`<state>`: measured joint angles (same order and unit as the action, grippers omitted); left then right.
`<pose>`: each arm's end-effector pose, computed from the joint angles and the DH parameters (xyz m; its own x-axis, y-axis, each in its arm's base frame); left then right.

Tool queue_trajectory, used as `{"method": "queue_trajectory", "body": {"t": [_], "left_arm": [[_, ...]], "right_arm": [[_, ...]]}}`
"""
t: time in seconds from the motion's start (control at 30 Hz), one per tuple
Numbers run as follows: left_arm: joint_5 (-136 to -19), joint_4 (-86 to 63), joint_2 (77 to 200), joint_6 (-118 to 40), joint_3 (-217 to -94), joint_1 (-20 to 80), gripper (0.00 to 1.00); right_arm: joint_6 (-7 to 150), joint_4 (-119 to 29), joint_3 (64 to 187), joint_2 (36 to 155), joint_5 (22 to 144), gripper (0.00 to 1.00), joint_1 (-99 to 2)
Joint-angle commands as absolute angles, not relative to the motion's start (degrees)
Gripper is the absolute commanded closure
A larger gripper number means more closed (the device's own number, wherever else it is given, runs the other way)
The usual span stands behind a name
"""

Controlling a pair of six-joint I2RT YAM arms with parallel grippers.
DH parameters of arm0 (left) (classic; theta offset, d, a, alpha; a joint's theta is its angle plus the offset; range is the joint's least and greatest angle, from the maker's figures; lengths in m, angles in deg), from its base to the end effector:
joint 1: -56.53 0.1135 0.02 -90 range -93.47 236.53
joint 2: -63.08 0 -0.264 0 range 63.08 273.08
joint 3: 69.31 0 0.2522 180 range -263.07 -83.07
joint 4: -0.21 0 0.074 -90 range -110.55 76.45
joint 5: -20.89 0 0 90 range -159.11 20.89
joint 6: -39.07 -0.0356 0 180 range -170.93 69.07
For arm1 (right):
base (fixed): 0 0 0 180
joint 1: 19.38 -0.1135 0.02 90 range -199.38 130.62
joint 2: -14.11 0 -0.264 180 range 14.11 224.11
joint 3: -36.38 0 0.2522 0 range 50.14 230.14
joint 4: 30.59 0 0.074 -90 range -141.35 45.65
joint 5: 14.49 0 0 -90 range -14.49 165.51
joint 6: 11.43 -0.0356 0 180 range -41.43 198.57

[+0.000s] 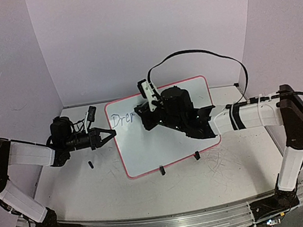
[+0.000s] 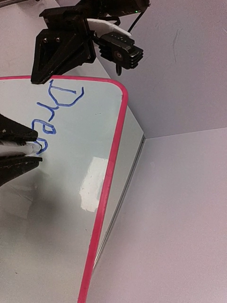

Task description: Write a sentence on the whiteboard

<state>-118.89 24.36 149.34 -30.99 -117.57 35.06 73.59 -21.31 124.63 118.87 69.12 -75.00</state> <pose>0.2652 -0.1335 0.1985 -0.5253 -0.0300 -0.8504 0.7948 0.3397 -0.5029 0.2504 0.3589 0.2834 -0.1366 -0.0469 -0.9895 -0.7488 0.6588 0.0722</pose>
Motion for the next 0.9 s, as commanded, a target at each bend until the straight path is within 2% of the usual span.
{"method": "queue_trajectory", "body": {"t": [0.0, 0.33, 0.5, 0.87], "left_arm": [[-118.4, 24.6, 148.3, -34.7, -119.7, 34.6, 1.0], [-118.4, 24.5, 148.7, -34.6, -119.9, 34.6, 1.0], [-118.2, 24.5, 148.4, -34.6, -119.6, 34.6, 1.0], [-118.3, 24.4, 148.2, -34.6, -119.6, 34.6, 1.0]], "right_arm": [[73.8, -22.7, 122.7, 116.5, 67.8, 1.0, -73.8], [74.3, -23.0, 120.9, 113.6, 67.9, 1.0, -73.8], [73.9, -20.1, 120.2, 108.7, 77.5, 1.0, -73.8], [76.9, -19.5, 123.4, 114.0, 75.5, 1.0, -73.6]]}}
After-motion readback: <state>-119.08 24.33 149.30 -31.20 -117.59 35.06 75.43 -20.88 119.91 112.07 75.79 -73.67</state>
